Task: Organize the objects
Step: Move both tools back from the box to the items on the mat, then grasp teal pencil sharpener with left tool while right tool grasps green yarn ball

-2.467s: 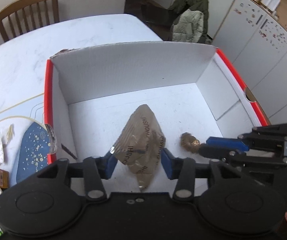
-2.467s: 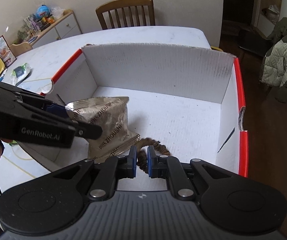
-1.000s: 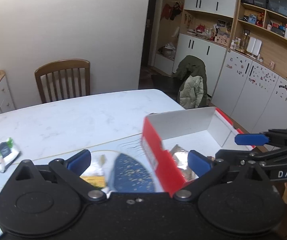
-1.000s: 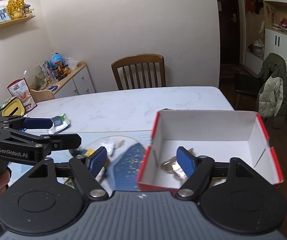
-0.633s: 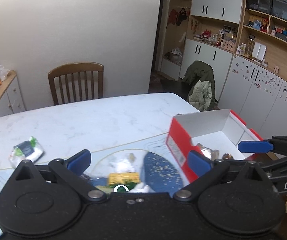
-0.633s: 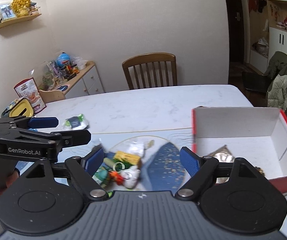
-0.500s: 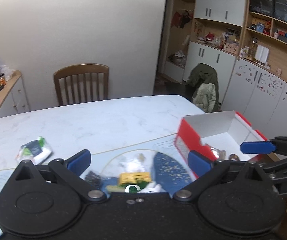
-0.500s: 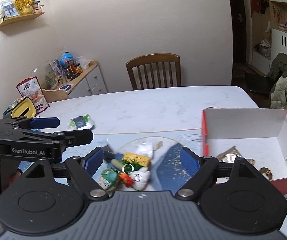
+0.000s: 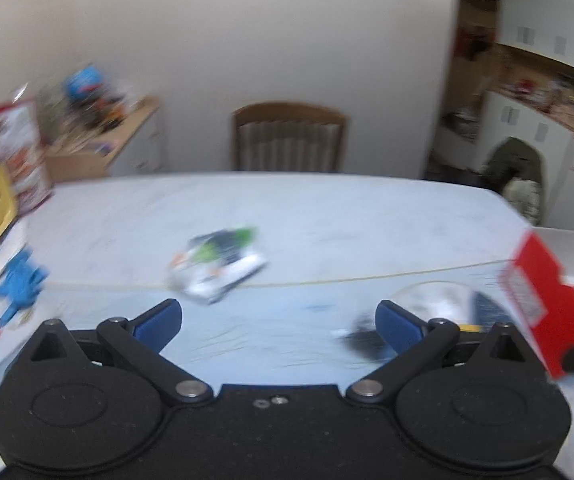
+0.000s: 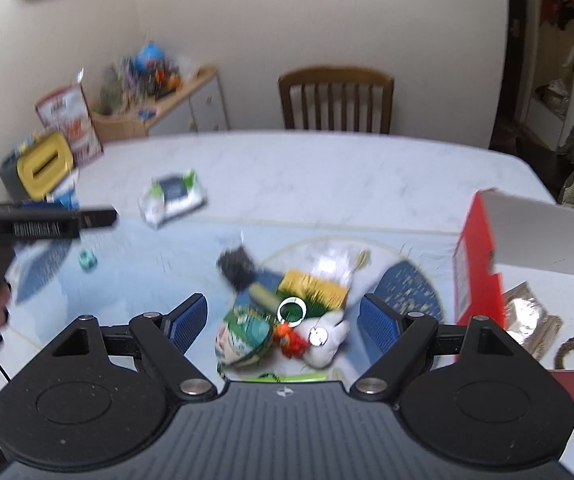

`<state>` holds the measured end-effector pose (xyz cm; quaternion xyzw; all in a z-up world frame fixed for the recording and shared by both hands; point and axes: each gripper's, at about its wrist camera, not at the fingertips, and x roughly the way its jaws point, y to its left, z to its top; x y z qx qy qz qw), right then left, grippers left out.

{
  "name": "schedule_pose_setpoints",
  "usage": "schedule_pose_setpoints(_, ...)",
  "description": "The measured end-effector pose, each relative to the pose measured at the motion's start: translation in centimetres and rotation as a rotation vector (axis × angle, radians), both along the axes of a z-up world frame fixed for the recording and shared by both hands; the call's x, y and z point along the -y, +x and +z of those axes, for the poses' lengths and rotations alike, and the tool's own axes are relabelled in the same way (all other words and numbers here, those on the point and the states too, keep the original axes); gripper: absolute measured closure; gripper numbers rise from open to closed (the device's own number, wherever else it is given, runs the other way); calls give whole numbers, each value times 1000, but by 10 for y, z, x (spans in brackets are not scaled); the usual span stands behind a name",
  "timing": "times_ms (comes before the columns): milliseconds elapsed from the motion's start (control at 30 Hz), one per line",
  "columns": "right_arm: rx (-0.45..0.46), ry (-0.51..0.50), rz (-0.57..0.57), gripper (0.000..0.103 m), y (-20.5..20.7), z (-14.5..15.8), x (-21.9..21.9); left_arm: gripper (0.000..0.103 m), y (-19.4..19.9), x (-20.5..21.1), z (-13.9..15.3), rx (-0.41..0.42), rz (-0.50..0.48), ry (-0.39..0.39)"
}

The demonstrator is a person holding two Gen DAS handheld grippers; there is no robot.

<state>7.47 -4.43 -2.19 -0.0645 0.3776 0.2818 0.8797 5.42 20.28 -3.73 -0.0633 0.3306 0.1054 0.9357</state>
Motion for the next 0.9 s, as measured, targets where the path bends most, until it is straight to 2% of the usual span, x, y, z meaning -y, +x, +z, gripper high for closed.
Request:
schedule_pose_setpoints(133,-31,-41,56,19,7,-18,-22,0,2,-48,-24,-23,130,-39)
schedule_pose_setpoints(333,-57,-99,128,19,13,-44,-53,1,3,-95,-64,-78,243,23)
schedule_pose_setpoints(533,-93,-129,129,19,20,-63,-64,1,6,-109,-92,-139,255,53)
schedule_pose_setpoints(700,-110,-143,107,20,29,-75,-67,5,10,-114,-105,-148,257,72)
schedule_pose_setpoints(767,-122,-150,108,21,30,-79,-69,10,13,-116,-109,-150,256,67)
schedule_pose_setpoints(900,-130,-167,108,34,30,-84,-74,23,16,-120,-115,-158,269,58)
